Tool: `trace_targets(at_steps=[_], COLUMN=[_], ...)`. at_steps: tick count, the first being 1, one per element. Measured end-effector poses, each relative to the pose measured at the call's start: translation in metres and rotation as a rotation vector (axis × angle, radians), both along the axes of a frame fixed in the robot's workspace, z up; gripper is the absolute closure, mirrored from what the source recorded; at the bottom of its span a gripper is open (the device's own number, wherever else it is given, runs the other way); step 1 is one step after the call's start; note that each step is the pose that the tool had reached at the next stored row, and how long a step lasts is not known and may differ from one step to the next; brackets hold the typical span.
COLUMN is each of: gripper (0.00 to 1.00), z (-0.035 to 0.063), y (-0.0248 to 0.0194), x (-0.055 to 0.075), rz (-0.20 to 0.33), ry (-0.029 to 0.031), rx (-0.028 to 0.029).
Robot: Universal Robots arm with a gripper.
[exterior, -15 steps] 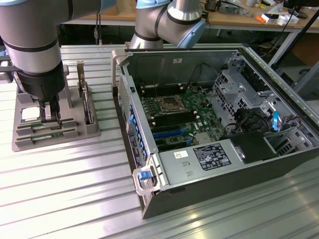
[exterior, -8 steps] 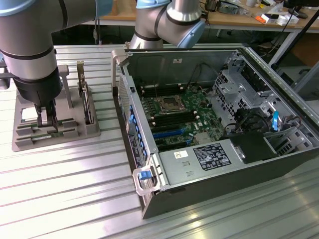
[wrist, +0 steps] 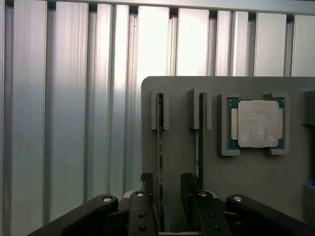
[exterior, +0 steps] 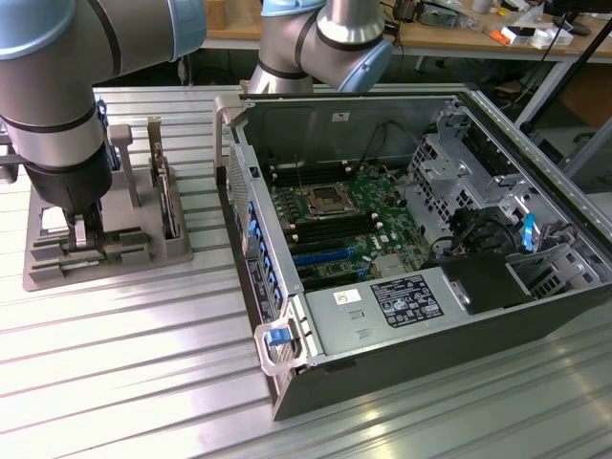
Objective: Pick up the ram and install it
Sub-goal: 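Pick up the ram and move it above insertion slot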
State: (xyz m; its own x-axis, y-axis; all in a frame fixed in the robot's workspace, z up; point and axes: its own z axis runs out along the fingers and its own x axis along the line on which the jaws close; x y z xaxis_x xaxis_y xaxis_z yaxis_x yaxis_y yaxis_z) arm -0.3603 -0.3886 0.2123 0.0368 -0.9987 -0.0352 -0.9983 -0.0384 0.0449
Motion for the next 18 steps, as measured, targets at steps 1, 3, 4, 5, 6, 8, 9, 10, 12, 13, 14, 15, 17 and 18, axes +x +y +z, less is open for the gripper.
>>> trace_targets(at_steps=[1, 3, 4, 5, 6, 8, 9, 10, 12, 13, 14, 15, 17, 18], gripper=[0.64, 0.64, 0.64, 0.64, 0.64, 0.72, 0.78, 0.88, 0.88, 0.88, 0.88, 0.88, 0.88, 0.88], z=[-0.0016, -0.0058, -0.0064, -0.0064, -0.0065, -0.0064, -0.0065, -0.0065, -0.0065, -0.0065, -0.0065, -0.0065, -0.0065, -0.0063], y=[-0.0001, 0.0, 0.0, 0.0, 0.0, 0.0, 0.0, 0.0, 0.0, 0.0, 0.0, 0.0, 0.0, 0.0], x=[-0.0003, -0.0012, -0.0013, -0.0013, -0.0013, -0.0013, -0.0013, -0.0013, -0.0013, -0.0013, -0.0013, -0.0013, -0.0013, -0.0013], rz=[0.0, 0.0, 0.0, 0.0, 0.0, 0.0, 0.0, 0.0, 0.0, 0.0, 0.0, 0.0, 0.0, 0.0], ry=[0.0001, 0.0002, 0.0002, 0.0002, 0.0001, 0.0002, 0.0001, 0.0001, 0.0001, 0.0001, 0.0001, 0.0001, 0.0001, -0.0002], rx=[-0.0001, -0.0001, -0.0001, -0.0001, -0.0001, -0.0002, -0.0002, -0.0001, -0.0001, -0.0001, -0.0001, -0.0001, -0.0001, 0.0001])
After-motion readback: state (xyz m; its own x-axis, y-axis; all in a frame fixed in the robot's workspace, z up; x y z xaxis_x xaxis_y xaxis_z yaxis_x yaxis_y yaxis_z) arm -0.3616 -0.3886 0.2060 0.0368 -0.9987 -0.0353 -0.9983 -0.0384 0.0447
